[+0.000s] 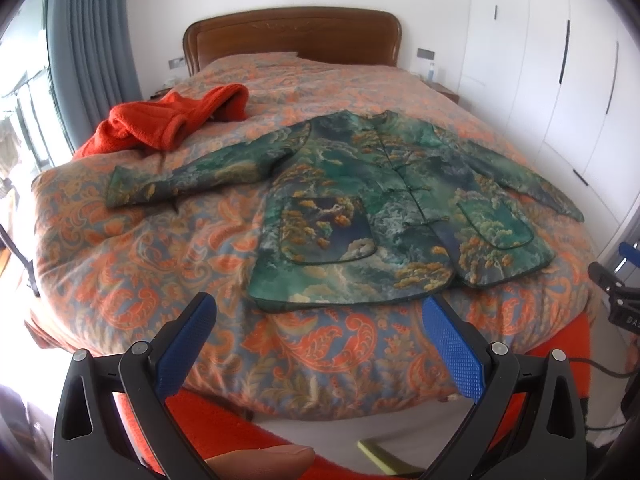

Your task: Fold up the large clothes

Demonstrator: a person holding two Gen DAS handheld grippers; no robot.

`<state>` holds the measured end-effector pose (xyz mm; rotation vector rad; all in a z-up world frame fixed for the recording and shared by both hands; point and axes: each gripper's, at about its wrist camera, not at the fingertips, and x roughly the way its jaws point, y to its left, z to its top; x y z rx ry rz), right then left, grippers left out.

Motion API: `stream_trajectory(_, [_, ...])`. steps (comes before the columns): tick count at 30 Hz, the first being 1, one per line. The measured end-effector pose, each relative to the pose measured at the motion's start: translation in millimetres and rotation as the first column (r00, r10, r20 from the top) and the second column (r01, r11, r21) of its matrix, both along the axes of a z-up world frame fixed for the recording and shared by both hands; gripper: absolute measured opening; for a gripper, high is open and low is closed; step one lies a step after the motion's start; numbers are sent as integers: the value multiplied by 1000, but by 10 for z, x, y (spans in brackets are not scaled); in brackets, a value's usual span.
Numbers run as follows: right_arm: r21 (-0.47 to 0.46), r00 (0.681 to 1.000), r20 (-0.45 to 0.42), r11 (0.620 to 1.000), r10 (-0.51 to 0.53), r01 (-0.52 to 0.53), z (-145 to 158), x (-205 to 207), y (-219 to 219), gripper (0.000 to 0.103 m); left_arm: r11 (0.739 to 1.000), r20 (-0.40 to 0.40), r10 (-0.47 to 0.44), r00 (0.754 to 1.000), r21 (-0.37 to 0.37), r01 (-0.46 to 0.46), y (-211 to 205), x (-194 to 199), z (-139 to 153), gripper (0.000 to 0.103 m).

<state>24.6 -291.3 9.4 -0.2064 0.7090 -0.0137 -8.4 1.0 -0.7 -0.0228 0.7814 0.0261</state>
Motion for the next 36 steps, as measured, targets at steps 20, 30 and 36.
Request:
stream_trajectory(20, [-4, 1000, -8, 1000, 27, -27, 0, 44, 82, 103, 1000, 0, -1, 1000, -6, 1, -9, 16, -13, 103])
stream_trajectory(30, [-2, 999, -15, 999, 42, -42, -9, 70, 131, 103, 1000, 3, -3, 1000, -7, 3, -14, 14, -15, 103])
stream_trajectory(36, [-1, 999, -18, 999, 43, -43, -14, 74, 142, 103, 1000, -5, -3, 1000, -11, 3, -3, 36, -26, 103])
